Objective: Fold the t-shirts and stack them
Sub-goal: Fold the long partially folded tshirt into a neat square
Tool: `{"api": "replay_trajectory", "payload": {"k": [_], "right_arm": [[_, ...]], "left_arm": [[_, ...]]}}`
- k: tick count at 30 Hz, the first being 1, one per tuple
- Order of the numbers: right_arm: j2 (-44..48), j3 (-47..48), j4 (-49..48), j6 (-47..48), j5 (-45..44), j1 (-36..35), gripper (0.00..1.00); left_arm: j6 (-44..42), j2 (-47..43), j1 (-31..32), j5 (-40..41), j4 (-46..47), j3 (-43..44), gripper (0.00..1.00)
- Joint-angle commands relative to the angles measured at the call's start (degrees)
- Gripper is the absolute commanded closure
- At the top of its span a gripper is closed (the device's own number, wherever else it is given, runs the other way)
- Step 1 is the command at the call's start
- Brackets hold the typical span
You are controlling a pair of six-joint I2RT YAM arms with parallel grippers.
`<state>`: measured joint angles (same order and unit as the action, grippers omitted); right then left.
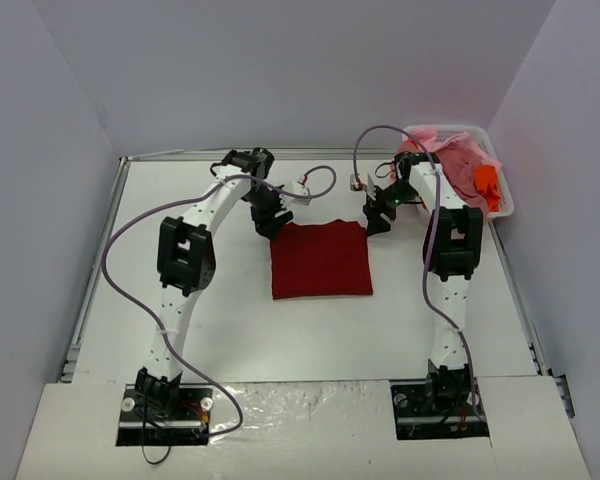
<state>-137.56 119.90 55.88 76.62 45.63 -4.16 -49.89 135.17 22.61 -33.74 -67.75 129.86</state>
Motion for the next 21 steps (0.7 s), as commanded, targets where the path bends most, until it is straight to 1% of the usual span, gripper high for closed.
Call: {"api": "replay_trajectory", "payload": {"k": [1, 4, 5, 6, 7, 8, 9, 10, 11, 12, 13, 14, 15, 16, 17, 18, 19, 20, 21], "right_arm": [[5.8, 0.6, 2.1, -1.6, 1.8, -0.7, 0.44], [12.3, -6.0, 0.6, -2.0, 1.6, -0.6, 0.44], [14.2, -9.9, 0.0, -2.0, 1.4, -0.5, 0.43], [16.4, -11.9, -0.2, -2.0, 1.3, -0.6, 0.43], [20.5, -14.1, -0.4, -2.0, 1.3, -0.6, 0.43], [22.5, -18.1, -0.9, -2.1, 1.2, -0.6, 0.44], [26.9, -20.2, -1.6, -2.4, 1.0, -0.7, 0.44], [29.1, -22.3, -2.6, -3.0, 0.5, -0.8, 0.45], [31.4, -24.7, -5.9, -5.8, -0.2, -0.9, 0.48], [36.5, -29.8, -8.2, -7.8, -1.3, -1.8, 0.50], [39.4, -32.7, -11.2, -10.0, -3.0, -2.7, 0.51], [42.3, -39.4, -19.3, -16.0, -9.4, -4.0, 0.52], [48.4, -43.1, -24.6, -20.8, -14.9, -7.9, 0.52], [51.0, -46.3, -29.9, -25.8, -21.4, -10.2, 0.54], [52.6, -48.8, -35.3, -31.2, -33.0, -12.6, 0.58], [53.6, -50.1, -36.1, -33.8, -38.0, -14.7, 0.59], [53.7, -50.2, -36.2, -36.7, -41.9, -17.6, 0.62], [53.3, -49.8, -35.5, -40.0, -47.0, -18.1, 0.74], [52.6, -49.2, -34.8, -44.0, -48.2, -18.3, 0.78]], "left_arm": [[2.2, -3.8, -1.0, 2.1, 3.6, 2.8, 0.42], [3.5, -8.0, -1.1, 2.8, 4.8, -2.1, 0.40], [4.6, -10.8, -1.3, 2.6, 5.2, -4.1, 0.39], [5.5, -12.5, -1.3, 2.4, 6.0, -6.5, 0.31], [6.5, -16.7, -1.4, 2.0, 8.7, -12.6, 0.31], [9.1, -19.1, -1.8, 1.8, 10.8, -16.2, 0.30], [10.6, -21.5, -2.0, 1.8, 13.1, -20.0, 0.29], [12.3, -24.3, -2.2, 2.4, 18.6, -24.0, 0.26], [15.0, -29.5, -2.6, 5.0, 21.3, -31.6, 0.14], [16.1, -31.9, -2.7, 6.4, 23.3, -35.1, 0.08], [17.3, -34.4, -3.0, 8.1, 27.2, -38.2, 0.03], [20.2, -38.7, -3.5, 11.8, 28.8, -43.5, 0.06], [21.7, -40.3, -3.9, 13.1, 29.7, -45.4, 0.06], [22.6, -42.9, -4.2, 14.2, 29.7, -46.8, 0.06], [24.9, -43.9, -4.2, 15.6, 29.3, -47.9, 0.06], [25.9, -44.7, -4.2, 18.1, 28.8, -49.9, 0.06], [26.8, -46.8, -4.3, 18.9, 28.5, -50.8, 0.06], [29.1, -48.2, -4.3, 20.3, 29.5, -52.3, 0.06], [29.8, -49.6, -4.3, 22.5, 30.6, -55.6, 0.06]]}}
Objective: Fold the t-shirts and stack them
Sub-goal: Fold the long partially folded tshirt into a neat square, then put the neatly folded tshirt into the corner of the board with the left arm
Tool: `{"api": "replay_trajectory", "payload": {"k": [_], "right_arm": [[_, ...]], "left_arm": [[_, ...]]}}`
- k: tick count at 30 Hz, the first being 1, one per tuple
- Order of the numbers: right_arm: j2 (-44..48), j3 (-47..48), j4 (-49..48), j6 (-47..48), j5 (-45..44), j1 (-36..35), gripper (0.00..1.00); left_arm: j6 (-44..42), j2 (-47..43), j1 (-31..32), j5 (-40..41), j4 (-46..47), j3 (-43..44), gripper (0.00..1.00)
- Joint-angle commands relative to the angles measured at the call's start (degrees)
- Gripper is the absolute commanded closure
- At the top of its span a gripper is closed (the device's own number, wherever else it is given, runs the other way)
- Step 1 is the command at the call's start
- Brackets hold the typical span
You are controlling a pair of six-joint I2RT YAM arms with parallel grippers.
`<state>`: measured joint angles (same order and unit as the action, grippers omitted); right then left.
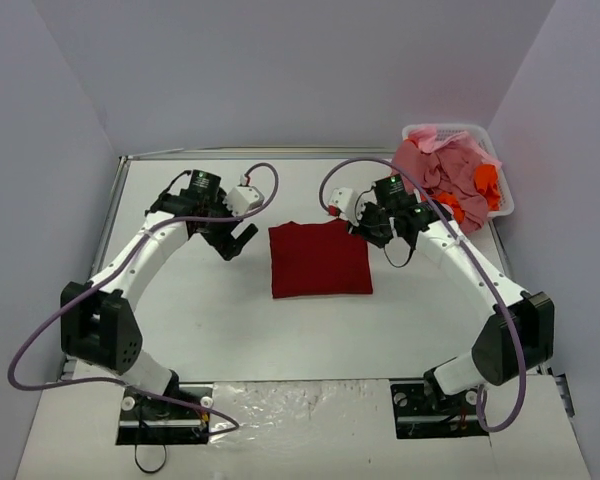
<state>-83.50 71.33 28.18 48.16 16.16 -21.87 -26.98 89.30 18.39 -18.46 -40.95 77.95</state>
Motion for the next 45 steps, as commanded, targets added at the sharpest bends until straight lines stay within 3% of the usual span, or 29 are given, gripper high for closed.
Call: {"api": "replay_trajectory", "payload": {"k": [1, 4, 10, 11, 13, 14, 19, 23, 30, 45], "right_arm": [[-1.5, -0.3, -6.3, -16.6, -19.0, -0.7, 0.91], [0.3, -2.8, -7.1, -18.9, -14.8, -0.6, 0.99], [3.1, -4.4, -8.0, -23.0, -5.6, -0.4, 1.00], [3.3, -3.7, -7.4, -22.6, -5.5, -1.8, 1.00], [2.6, -2.4, -5.1, -20.9, -5.8, -4.0, 0.79], [1.4, -1.1, -4.4, -20.3, -6.1, -6.7, 0.75], [-3.4, -0.3, -3.7, -19.1, -9.2, -15.5, 0.75], [-10.1, 0.1, -3.9, -18.5, -13.2, -23.9, 0.70], [-19.8, 5.4, -4.3, -18.6, -17.9, -32.0, 0.65], [-33.9, 12.7, -3.8, -17.7, -20.7, -36.1, 0.62]], "left_arm": [[7.2, -6.7, 0.0, 8.3, 5.8, -5.3, 0.06], [7.4, -13.0, 0.2, 13.7, 9.6, -11.0, 0.06], [6.6, -20.6, -1.2, 19.3, 10.5, -16.9, 0.06], [7.2, -21.3, -1.4, 18.6, 10.5, -17.4, 0.06], [7.6, -22.0, -1.9, 14.9, 8.9, -17.5, 0.06], [7.5, -21.5, -2.0, 13.4, 6.8, -17.0, 0.06], [11.8, -18.5, -3.4, 12.7, 5.6, -14.5, 0.04], [16.2, -17.1, -11.0, 5.6, 6.5, -13.7, 0.03], [20.3, -17.3, -21.8, -2.3, 8.6, -16.0, 0.04], [22.6, -19.2, -28.6, -6.8, 9.7, -18.5, 0.06]]}}
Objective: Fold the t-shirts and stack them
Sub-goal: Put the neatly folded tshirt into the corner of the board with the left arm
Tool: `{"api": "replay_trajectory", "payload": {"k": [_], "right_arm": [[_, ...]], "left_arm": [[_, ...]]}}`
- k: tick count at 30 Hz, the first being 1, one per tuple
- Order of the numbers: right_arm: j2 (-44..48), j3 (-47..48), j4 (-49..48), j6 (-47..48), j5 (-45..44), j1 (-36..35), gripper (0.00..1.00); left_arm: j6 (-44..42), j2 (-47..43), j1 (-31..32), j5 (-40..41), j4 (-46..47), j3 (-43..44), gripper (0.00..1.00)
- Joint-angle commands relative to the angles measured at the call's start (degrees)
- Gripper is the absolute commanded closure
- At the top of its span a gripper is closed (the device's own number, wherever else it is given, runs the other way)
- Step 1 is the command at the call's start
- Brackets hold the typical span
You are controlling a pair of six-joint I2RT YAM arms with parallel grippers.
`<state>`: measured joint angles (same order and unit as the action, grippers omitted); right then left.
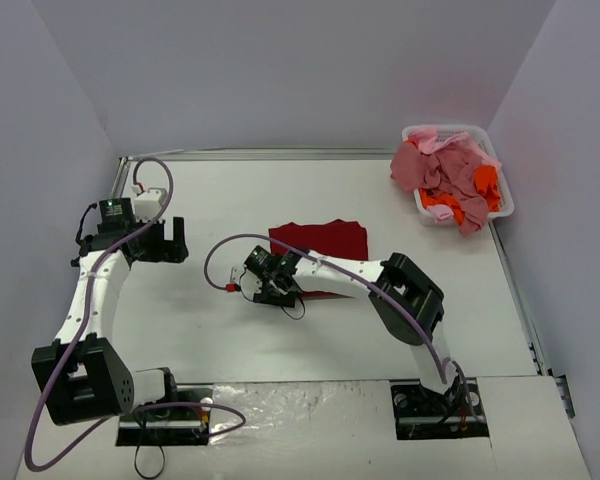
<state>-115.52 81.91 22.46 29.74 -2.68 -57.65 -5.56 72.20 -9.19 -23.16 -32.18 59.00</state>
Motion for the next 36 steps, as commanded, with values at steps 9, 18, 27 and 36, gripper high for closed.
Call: {"api": "replay_trajectory", "payload": {"k": [9, 18, 27, 36], "right_arm": [[-6.2, 4.4, 3.4, 0.6, -1.2, -1.1, 0.71], [-1.8, 3.9, 6.9, 1.7, -0.7, -1.1, 1.00], [0.4, 6.9, 9.4, 2.4, -1.7, 0.7, 1.00], [-0.7, 12.5, 11.7, 2.1, 0.1, 2.7, 1.00]], "left_arm": [[2.4, -1.5, -2.5, -4.1, 0.9, 0.1, 0.06], [7.6, 3.3, -2.5, -15.5, 0.8, 1.3, 0.06], [22.2, 20.6, -1.8, -35.5, 4.8, 11.0, 0.06], [38.4, 31.6, 8.3, -40.0, 17.9, 10.9, 0.06]]}}
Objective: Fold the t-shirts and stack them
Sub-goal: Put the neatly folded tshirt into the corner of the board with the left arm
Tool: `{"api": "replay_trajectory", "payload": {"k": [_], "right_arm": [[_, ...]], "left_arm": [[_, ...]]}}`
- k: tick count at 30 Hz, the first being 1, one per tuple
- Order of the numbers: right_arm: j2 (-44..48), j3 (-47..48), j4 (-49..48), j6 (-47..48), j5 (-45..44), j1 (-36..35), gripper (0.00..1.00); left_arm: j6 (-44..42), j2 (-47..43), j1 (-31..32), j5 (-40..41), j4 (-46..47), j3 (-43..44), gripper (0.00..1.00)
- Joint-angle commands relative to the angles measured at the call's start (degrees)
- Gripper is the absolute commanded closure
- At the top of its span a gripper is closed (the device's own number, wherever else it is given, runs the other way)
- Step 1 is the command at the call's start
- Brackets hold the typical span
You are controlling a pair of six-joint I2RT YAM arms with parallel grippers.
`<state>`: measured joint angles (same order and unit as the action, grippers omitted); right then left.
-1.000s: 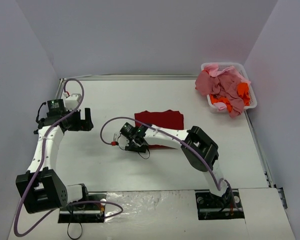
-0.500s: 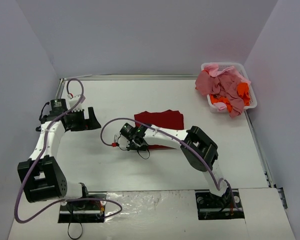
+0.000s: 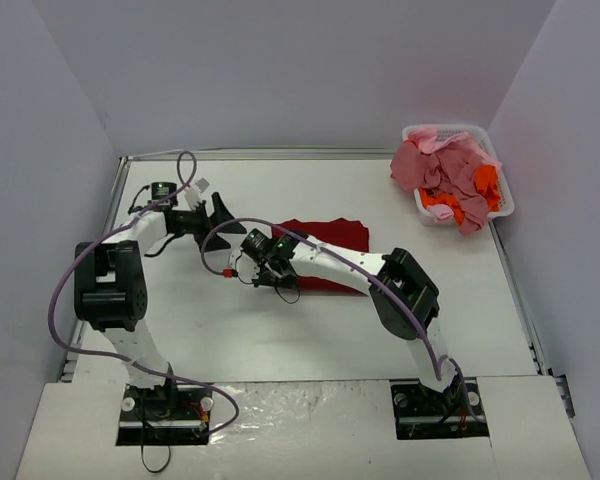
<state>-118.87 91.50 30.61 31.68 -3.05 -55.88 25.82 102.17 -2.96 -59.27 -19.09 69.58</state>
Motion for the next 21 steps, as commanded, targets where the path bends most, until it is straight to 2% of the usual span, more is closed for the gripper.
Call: {"api": "replay_trajectory", "payload": {"k": [1, 5, 21], "right_arm": [[2.4, 3.2, 3.7, 0.1, 0.3, 1.0, 1.00], [1.5, 5.2, 3.7, 0.3, 1.5, 2.4, 1.00], [-2.3, 10.2, 6.1, 0.0, 2.2, 3.6, 1.00]], "left_arm": [[7.2, 2.4, 2.3, -3.9, 4.7, 0.5, 0.06], [8.3, 4.6, 5.8, -4.3, 5.1, 0.2, 0.06], [16.9, 5.0, 9.4, -2.1, 13.6, -5.6, 0.06]]}}
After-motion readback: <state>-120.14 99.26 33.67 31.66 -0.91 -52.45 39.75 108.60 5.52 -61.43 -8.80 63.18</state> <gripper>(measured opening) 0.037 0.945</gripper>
